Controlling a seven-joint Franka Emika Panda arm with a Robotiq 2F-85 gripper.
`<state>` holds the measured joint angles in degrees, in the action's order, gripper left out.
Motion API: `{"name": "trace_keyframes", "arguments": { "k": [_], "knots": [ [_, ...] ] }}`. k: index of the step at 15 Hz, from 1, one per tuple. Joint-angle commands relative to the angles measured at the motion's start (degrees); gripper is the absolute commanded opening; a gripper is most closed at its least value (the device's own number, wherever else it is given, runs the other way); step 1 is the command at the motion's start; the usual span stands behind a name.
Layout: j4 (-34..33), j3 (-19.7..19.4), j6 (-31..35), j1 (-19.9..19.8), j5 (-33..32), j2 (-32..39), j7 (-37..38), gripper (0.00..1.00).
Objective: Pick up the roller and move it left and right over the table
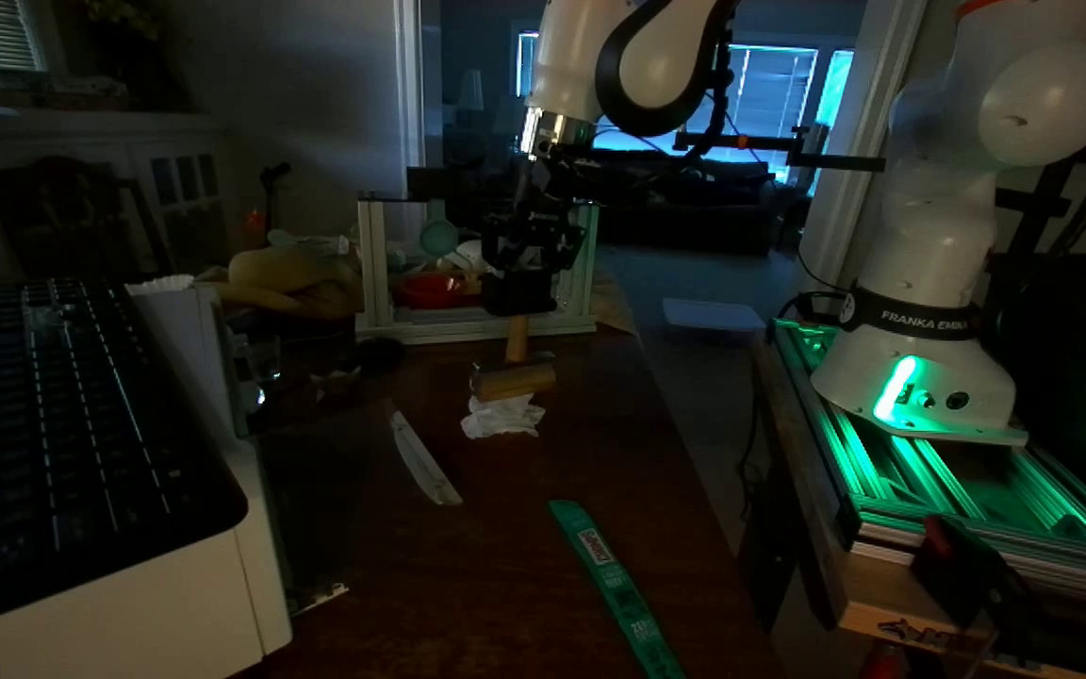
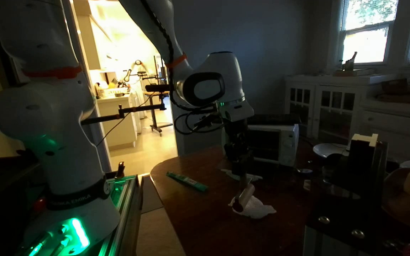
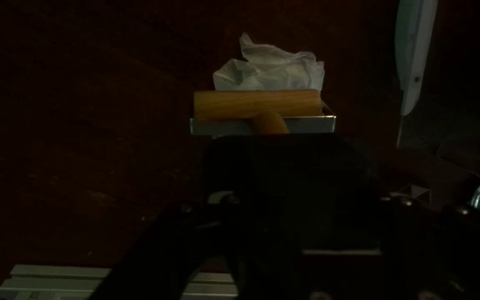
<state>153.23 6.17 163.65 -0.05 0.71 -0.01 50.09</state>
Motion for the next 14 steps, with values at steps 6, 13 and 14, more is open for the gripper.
{"name": "trace_keyframes", "arguments": {
  "k": [6, 13, 14],
  "knots": [
    [-1.4, -1.7, 1.1, 2.1, -6.7, 2.9, 6.4, 0.34],
    [-3.5, -4.1, 3.0, 4.7, -10.5, 5.8, 12.9, 0.34],
    [-3.8, -4.5, 3.9, 5.1, -10.2, 6.6, 13.1, 0.34]
  ]
}}
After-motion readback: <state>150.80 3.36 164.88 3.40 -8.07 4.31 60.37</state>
